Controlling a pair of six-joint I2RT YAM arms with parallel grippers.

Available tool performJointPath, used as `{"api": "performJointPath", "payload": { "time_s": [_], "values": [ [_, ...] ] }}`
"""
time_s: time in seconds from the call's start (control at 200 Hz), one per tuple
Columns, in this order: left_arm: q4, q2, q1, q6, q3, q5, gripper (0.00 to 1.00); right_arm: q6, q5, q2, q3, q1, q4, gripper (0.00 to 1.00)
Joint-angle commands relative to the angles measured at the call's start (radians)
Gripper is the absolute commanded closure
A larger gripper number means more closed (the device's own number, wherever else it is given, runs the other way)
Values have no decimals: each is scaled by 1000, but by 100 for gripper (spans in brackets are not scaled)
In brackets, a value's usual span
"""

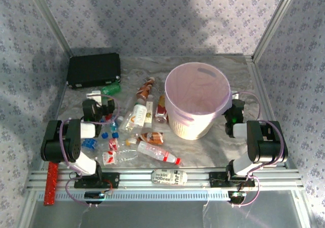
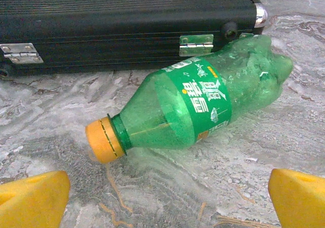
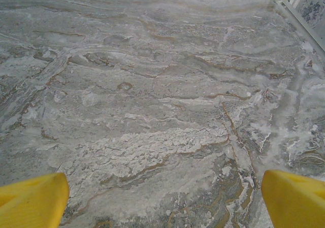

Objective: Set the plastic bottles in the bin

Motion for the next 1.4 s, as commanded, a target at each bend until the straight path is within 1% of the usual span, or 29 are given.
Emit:
{"api": "performJointPath", "payload": {
  "time_s": [0.0,0.15,0.21,0.27,0.3,0.32,0.39,0.445,0.56,0.62,0.67,0.75,0.83,0.899,0.964,1.049,1.139,1.209,1.289,1.394],
  "values": [
    [17,-2,13,-11,14,33,0,14,-5,-2,19,-1,9,1],
    [21,-8,14,-10,17,38,0,13,-5,-1,20,-2,8,1],
    [-76,-52,15,-11,50,29,0,14,20,-9,24,4,3,1],
    [-179,-114,7,-15,80,-5,0,25,40,-41,61,4,-83,1],
    [-211,-149,1,-13,87,-28,0,35,68,-62,106,3,-180,1],
    [-241,-177,-5,-15,97,-47,0,46,89,-74,147,1,-279,1],
    [-416,-277,-18,-71,151,-93,0,69,100,-84,317,-30,-617,1],
    [-546,-356,-29,-121,195,-107,0,106,104,-78,396,-53,-765,1],
    [-906,-498,-70,-217,329,-101,0,176,68,-129,433,-94,-866,1],
    [-1081,-552,-93,-263,387,-40,0,216,83,-156,446,-113,-926,1],
    [-1187,-589,-121,-289,421,21,1,299,109,-174,470,-133,-999,1],
    [-1335,-616,-206,-305,468,66,3,388,98,-209,517,-178,-1140,1],
    [-1462,-603,-310,-314,509,74,4,434,83,-273,520,-204,-1213,1],
    [-1519,-581,-377,-344,513,122,5,464,70,-348,513,-223,-1269,1],
    [-1538,-565,-428,-375,504,155,7,481,45,-418,519,-250,-1326,1],
    [-1565,-546,-471,-403,490,153,8,476,3,-493,552,-283,-1409,1],
    [-1545,-528,-513,-439,453,187,8,458,-57,-540,603,-295,-1486,1],
    [-1528,-510,-555,-455,429,181,8,446,-103,-562,642,-299,-1534,1],
    [-1510,-490,-578,-472,405,170,8,438,-150,-581,675,-301,-1560,1],
    [-1504,-459,-603,-486,382,151,13,431,-208,-594,726,-303,-1575,1]
  ]
}}
